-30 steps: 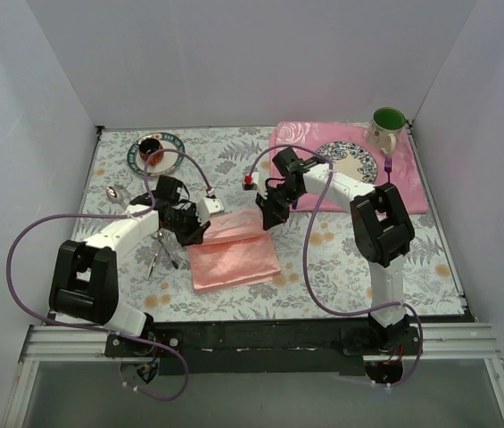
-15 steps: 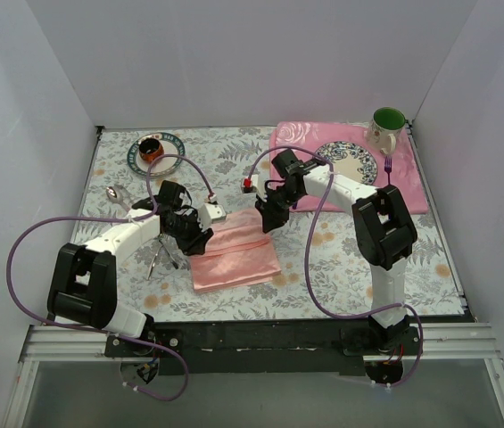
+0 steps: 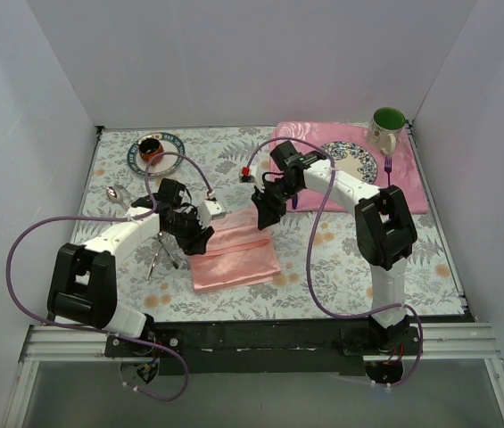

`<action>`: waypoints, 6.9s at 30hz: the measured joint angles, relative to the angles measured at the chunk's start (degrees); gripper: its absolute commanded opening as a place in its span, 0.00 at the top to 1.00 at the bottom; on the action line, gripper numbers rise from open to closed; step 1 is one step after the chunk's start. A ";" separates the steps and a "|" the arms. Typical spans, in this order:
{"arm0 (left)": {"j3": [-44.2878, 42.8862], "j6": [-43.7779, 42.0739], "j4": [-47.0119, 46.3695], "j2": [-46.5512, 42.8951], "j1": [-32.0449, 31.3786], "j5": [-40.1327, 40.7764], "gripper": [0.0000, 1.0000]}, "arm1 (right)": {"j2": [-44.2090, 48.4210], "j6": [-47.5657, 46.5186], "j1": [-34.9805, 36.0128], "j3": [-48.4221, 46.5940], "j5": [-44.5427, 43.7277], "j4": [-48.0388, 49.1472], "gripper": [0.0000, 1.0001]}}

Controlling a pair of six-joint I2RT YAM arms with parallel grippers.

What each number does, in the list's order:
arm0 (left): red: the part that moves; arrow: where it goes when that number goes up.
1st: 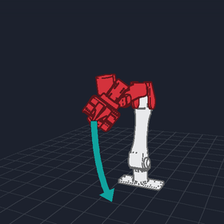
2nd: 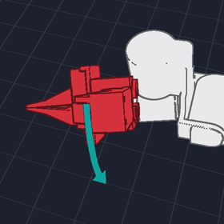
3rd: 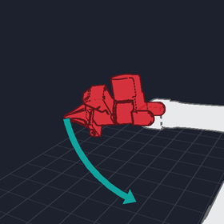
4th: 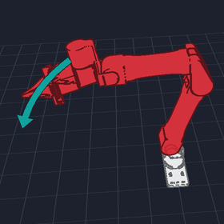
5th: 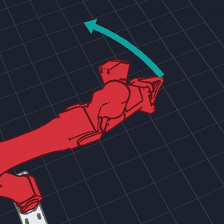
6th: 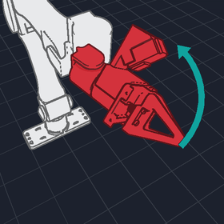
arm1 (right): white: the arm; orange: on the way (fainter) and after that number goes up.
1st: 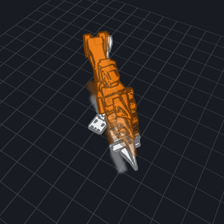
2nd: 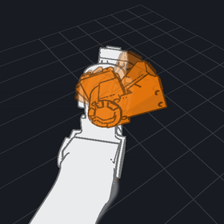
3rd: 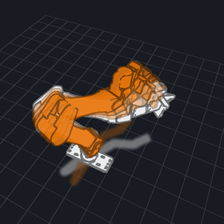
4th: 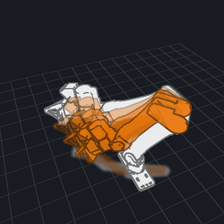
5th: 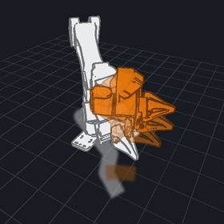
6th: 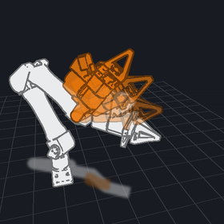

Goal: Fold the napkin into a case and place the utensils inside
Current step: Fold the lower triangle-folded napkin.

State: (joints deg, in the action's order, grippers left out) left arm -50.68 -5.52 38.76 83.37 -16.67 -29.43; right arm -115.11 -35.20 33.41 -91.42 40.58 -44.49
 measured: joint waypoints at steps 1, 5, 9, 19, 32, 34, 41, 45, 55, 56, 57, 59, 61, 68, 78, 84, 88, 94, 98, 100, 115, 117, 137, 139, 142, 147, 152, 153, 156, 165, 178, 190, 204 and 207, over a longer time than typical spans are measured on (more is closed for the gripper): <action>-0.63 0.70 0.22 0.02 0.13 -0.17 0.56 | 0.00 0.92 -0.02 -0.74 0.11 -0.02 0.59; -3.93 4.04 -0.07 0.22 0.94 -1.16 0.55 | -0.85 5.05 -0.24 -4.20 0.13 -0.42 0.59; -6.60 9.62 -1.53 1.66 2.71 -1.55 0.54 | -3.85 8.44 -0.72 -8.61 0.07 -0.28 0.61; -19.30 22.16 -3.04 19.37 14.36 -1.46 0.48 | -10.03 11.76 -1.14 -12.37 -3.63 -0.46 0.57; -18.93 19.65 -2.38 20.48 13.70 1.70 0.42 | -15.69 12.76 -2.23 -19.58 -9.22 1.40 0.37; -18.93 19.08 -2.29 21.14 13.70 1.68 0.42 | -16.92 12.63 -2.25 -19.93 -9.40 1.64 0.37; -20.41 17.38 -0.79 24.26 13.77 0.28 0.43 | -18.53 12.33 -2.27 -19.93 -9.42 1.57 0.38; -21.07 16.72 0.24 25.09 13.77 -1.64 0.43 | -18.88 12.31 -2.27 -19.96 -8.63 1.60 0.43; -23.76 15.96 2.97 27.89 13.79 -6.19 0.51 | -20.48 12.13 -2.73 -21.09 -3.43 1.03 0.87; -24.20 15.89 3.28 28.28 13.79 -6.54 0.52 | -20.48 12.22 -2.84 -21.14 -2.93 1.03 0.89; -24.57 15.82 3.56 28.63 13.79 -6.97 0.52 | -20.48 12.37 -2.95 -21.24 -2.54 0.92 0.94; -24.98 15.67 3.98 28.96 13.79 -7.48 0.52 | -20.48 12.50 -3.13 -21.42 -1.77 0.92 0.99; -25.09 15.34 4.59 29.05 13.77 -7.69 0.52 | -20.48 12.48 -3.30 -21.44 -1.09 0.90 0.99; -25.09 14.27 5.99 29.14 13.77 -8.31 0.52 | -20.24 12.35 -3.43 -21.20 1.01 1.01 0.99; -25.09 12.90 7.67 29.14 13.77 -8.50 0.58 | -16.02 11.39 -4.11 -17.09 4.74 2.60 0.99; -25.09 12.07 9.14 29.14 13.79 -8.72 0.68 | -14.99 10.71 -4.48 -16.41 6.14 2.75 0.99; -25.14 11.63 10.19 28.85 13.92 -8.98 0.72 | -14.99 10.01 -4.48 -16.04 6.14 2.78 0.99; -25.14 11.23 11.80 25.81 13.92 -9.73 0.78 | -14.75 9.18 -4.52 -15.02 6.12 2.67 0.99; -24.96 10.84 12.61 22.77 13.60 -10.23 0.78 | -13.44 8.20 -4.52 -13.94 6.12 2.60 0.99; -24.17 10.62 12.41 20.74 13.18 -10.23 0.79 | -12.31 7.74 -4.52 -13.38 6.14 2.43 0.99; -18.93 11.28 10.03 16.50 10.21 -8.63 0.66 | -8.79 4.70 -4.52 -9.27 6.25 2.14 0.99; -19.23 11.19 9.97 16.63 10.21 -8.46 0.71 | -8.79 4.46 -4.52 -9.27 6.10 2.12 0.99; -13.14 8.59 9.07 10.32 4.61 -5.84 1.00 | -4.76 -2.49 -3.63 -3.26 4.37 0.61 0.99; -11.52 8.26 8.87 9.51 3.58 -5.27 1.00 | -3.98 -3.19 -3.21 -2.36 4.15 0.48 0.99; -9.35 7.58 8.48 9.05 2.71 -4.07 1.00 | -3.58 -4.52 -2.64 -1.25 3.69 0.42 0.95; -6.27 5.38 6.97 8.41 2.25 -2.27 1.00 | -3.56 -6.91 -2.03 -0.17 3.04 -0.94 0.89; -4.11 3.74 4.70 6.64 1.90 -1.27 1.00 | -3.54 -7.72 -1.84 -0.15 3.08 -1.88 0.94; -3.93 3.54 4.44 6.25 1.81 -1.16 1.00 | -3.52 -7.89 -1.84 0.02 3.10 -1.92 0.97; -3.41 2.97 3.37 5.40 1.46 -0.94 1.00 | -3.43 -8.70 -1.84 0.68 3.10 -2.14 0.99; -1.22 1.31 1.92 3.72 -0.52 -0.02 0.61 | -3.37 -9.81 -0.79 2.40 2.62 -2.14 0.99; 2.73 1.53 -1.90 2.19 -3.32 2.14 0.49 | -3.39 -10.45 -0.37 4.15 1.31 -2.01 0.97; 7.21 1.44 -6.99 -0.20 -7.37 6.93 0.58 | -3.48 -10.67 -0.37 4.17 0.90 -2.01 0.97; 7.30 1.64 -8.61 -0.20 -7.74 9.14 0.78 | -3.54 -10.67 -0.37 4.17 0.72 -2.10 0.97; 7.30 1.57 -8.55 -0.20 -7.74 9.14 0.68 | -3.54 -10.67 -0.37 4.17 0.72 -2.10 0.97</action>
State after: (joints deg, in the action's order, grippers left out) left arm -43.38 -3.95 30.22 83.18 -24.40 -20.29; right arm -118.65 -45.87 33.04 -87.24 41.30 -46.59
